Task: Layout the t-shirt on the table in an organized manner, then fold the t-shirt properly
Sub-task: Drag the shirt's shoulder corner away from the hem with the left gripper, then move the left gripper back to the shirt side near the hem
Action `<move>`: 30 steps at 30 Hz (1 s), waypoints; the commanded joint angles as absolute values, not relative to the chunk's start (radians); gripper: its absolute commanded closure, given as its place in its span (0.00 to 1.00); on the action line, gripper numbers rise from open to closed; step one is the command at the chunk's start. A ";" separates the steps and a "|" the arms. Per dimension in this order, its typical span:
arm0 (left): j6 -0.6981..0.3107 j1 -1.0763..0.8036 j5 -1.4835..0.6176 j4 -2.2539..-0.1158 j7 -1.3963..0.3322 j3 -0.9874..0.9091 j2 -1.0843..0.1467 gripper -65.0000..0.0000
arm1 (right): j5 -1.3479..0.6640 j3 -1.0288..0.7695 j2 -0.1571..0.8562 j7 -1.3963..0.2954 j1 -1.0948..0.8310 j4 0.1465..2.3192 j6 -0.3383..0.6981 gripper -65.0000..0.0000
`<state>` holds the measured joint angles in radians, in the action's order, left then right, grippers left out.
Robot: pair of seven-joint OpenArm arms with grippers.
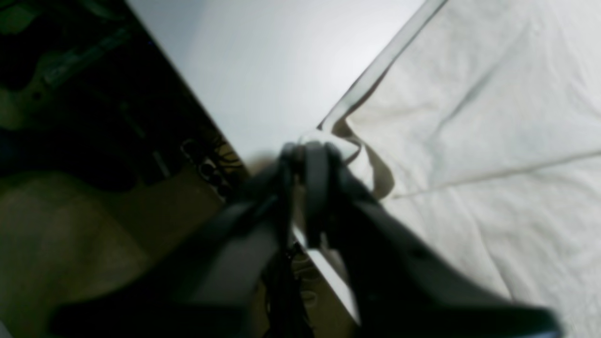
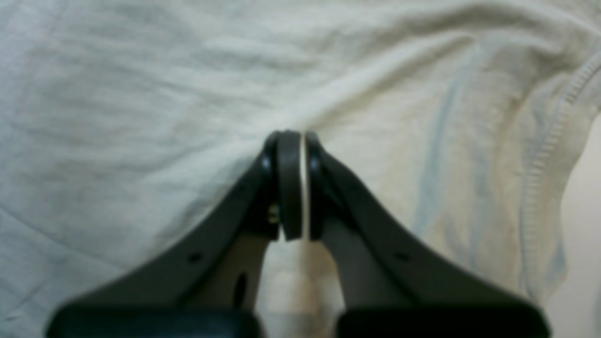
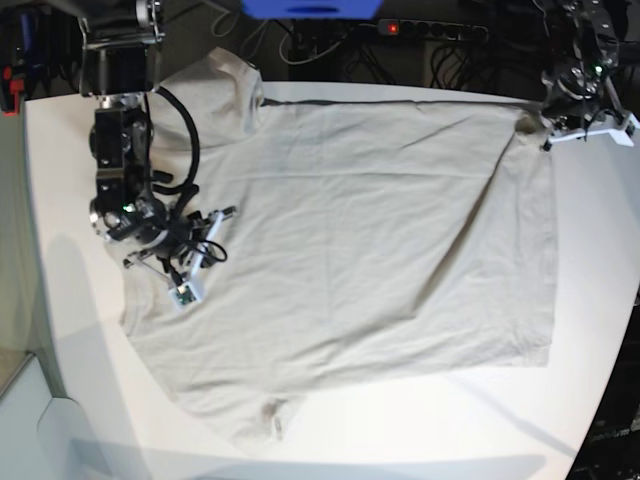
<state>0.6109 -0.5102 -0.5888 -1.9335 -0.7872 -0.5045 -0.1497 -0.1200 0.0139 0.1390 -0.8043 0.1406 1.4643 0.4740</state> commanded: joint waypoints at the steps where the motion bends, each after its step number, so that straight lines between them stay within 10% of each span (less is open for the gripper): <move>1: 0.633 -0.516 -0.590 -1.948 -0.785 -0.512 -0.153 0.76 | -0.131 0.012 0.136 -0.785 0.166 1.481 0.467 0.98; 6: 0.633 -0.542 -0.602 -1.975 -0.786 -0.512 -0.120 0.44 | -0.131 0.012 0.134 -0.786 0.166 1.481 0.467 0.98; 30: 0.633 -0.455 -1.214 -2.000 -0.797 -0.518 -0.328 0.44 | -0.128 0.008 0.151 -0.734 0.206 1.273 0.467 0.98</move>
<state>0.6052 -0.4511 -1.1316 -1.9881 -0.7879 -0.5117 -0.3138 -0.1448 0.0116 0.1421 -0.7181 0.1917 1.2640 0.4732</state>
